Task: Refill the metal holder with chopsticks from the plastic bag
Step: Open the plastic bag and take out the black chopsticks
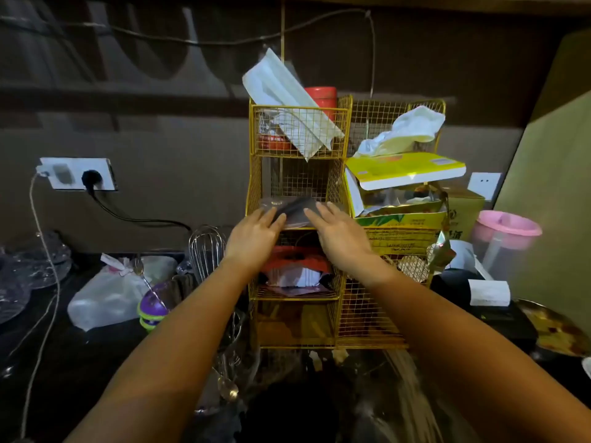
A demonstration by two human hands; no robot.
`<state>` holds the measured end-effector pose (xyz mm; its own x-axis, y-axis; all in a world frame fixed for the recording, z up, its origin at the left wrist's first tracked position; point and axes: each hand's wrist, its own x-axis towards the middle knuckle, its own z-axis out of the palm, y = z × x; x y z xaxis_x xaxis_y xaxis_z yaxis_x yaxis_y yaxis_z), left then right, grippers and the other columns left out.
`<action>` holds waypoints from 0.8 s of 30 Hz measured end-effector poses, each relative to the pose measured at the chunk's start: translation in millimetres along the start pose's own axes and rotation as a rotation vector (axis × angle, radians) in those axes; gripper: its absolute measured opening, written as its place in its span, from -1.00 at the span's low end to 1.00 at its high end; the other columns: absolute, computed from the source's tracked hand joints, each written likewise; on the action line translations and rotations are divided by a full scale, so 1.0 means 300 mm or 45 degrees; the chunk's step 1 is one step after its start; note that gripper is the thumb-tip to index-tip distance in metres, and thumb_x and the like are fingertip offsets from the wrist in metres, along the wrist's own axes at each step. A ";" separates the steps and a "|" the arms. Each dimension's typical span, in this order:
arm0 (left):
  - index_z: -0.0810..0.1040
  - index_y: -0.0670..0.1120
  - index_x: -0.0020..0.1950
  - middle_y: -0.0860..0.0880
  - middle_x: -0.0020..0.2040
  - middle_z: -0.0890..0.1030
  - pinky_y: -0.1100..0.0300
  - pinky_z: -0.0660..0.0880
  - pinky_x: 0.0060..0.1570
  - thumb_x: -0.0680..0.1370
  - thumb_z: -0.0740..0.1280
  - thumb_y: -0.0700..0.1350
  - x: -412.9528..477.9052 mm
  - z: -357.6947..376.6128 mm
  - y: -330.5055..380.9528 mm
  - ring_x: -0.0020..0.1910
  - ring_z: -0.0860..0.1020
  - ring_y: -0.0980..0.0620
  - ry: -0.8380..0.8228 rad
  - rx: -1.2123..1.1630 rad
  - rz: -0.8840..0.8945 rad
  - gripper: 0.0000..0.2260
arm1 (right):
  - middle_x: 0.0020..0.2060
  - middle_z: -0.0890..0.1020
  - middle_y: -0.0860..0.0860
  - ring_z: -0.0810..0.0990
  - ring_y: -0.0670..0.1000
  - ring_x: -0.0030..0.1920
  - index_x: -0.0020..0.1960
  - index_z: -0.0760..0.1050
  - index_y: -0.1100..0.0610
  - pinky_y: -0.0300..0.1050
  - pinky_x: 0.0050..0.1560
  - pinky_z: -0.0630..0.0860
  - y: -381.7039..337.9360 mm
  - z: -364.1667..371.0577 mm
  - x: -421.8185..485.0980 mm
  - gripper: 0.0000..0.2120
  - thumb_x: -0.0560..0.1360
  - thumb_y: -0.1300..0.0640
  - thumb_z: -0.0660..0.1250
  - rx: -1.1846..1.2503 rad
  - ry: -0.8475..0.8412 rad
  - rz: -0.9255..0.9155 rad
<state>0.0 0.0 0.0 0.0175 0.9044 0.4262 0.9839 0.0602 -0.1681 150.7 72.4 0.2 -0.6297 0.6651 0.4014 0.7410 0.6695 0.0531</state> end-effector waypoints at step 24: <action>0.49 -0.22 0.05 -0.21 0.03 0.58 -0.03 0.46 -0.06 0.44 0.19 -0.34 -0.125 -0.202 0.001 0.04 0.53 -0.20 0.038 -0.034 0.084 -0.78 | 0.03 0.57 0.23 0.51 0.20 0.10 0.08 0.42 0.29 0.05 -0.10 0.46 -0.146 -0.203 -0.166 -0.78 0.45 0.39 0.14 -0.059 0.079 -0.024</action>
<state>10.6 -59.4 38.0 0.0874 0.8930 0.4415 0.9848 -0.0106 -0.1735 163.9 -10.3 33.7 -0.6290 0.6296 0.4560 0.7399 0.6649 0.1027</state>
